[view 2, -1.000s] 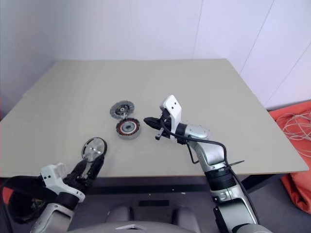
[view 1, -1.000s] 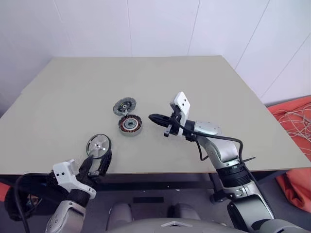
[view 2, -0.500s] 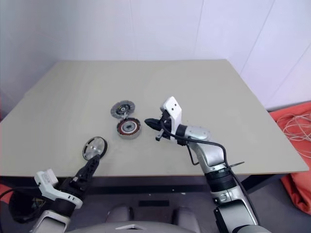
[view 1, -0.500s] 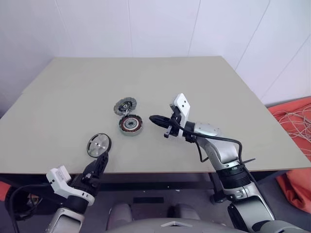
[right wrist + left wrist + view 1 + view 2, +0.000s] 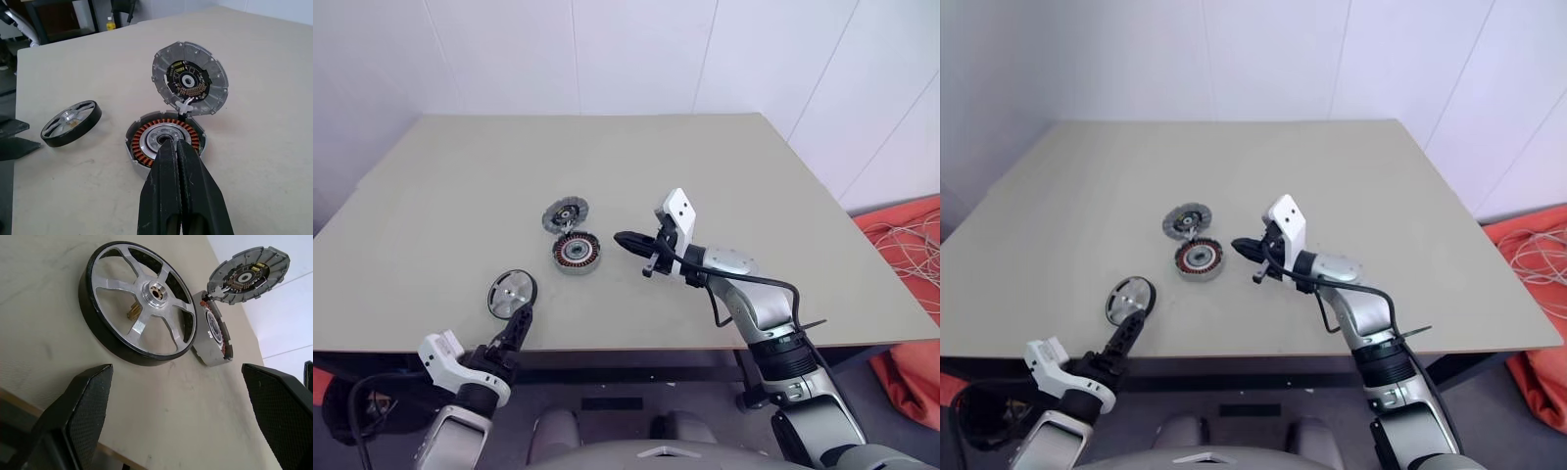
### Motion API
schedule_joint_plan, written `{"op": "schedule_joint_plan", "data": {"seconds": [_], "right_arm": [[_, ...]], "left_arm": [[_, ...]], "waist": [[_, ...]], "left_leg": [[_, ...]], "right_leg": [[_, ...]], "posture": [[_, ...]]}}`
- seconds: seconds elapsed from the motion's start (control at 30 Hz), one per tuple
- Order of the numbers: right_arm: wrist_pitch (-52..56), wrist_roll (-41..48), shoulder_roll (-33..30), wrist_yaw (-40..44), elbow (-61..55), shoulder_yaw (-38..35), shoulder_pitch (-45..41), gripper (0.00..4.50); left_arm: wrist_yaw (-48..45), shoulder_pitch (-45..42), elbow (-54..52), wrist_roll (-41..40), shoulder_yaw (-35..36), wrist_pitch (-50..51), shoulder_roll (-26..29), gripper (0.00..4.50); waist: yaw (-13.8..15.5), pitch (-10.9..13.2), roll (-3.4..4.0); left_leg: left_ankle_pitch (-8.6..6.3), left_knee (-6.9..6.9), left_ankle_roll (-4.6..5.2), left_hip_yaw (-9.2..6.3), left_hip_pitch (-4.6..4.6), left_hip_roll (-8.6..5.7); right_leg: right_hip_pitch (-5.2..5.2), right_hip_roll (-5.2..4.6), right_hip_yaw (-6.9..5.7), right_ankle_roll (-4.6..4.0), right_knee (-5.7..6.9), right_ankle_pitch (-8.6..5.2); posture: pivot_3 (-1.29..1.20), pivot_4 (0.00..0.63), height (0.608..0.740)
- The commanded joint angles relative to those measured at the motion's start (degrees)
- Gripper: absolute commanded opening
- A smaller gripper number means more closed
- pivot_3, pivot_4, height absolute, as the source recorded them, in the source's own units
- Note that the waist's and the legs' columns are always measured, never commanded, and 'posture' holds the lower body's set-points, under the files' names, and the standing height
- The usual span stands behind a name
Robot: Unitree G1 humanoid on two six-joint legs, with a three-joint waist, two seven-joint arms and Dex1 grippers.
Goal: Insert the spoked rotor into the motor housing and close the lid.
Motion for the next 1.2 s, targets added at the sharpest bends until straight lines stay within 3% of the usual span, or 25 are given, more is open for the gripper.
{"op": "schedule_joint_plan", "data": {"seconds": [0.03,0.53,1.2], "right_arm": [[-0.99,0.39,0.27,-0.39,-1.27,-0.42,-1.15,0.04],[-0.70,0.44,0.22,-1.22,-1.32,-0.41,-1.14,0.04],[-1.09,0.26,0.52,-1.35,-0.91,-0.27,-1.30,0.04]], "left_arm": [[1.97,-1.66,0.69,-1.75,1.22,-0.11,-0.31,4.50],[-2.23,-4.92,0.57,0.69,1.44,-3.64,-1.26,4.50],[6.15,-11.70,8.07,1.00,3.17,-1.68,-2.79,4.50]], "waist": [[-0.02,0.00,0.00],[-0.04,-0.02,-0.06],[-0.02,-0.03,-0.03]], "left_leg": [[0.00,0.00,0.00,0.00,0.00,0.00],[0.01,0.07,-0.02,-0.01,0.05,0.00],[0.02,0.07,-0.03,-0.04,0.16,-0.02]], "right_leg": [[0.00,0.00,-0.01,0.00,0.00,0.00],[0.07,0.00,-0.01,0.01,-0.01,0.00],[0.17,-0.01,-0.08,0.02,0.00,0.00]], "posture": [[0.00,0.000,0.740],[0.00,0.000,0.740],[0.00,0.000,0.740]]}}
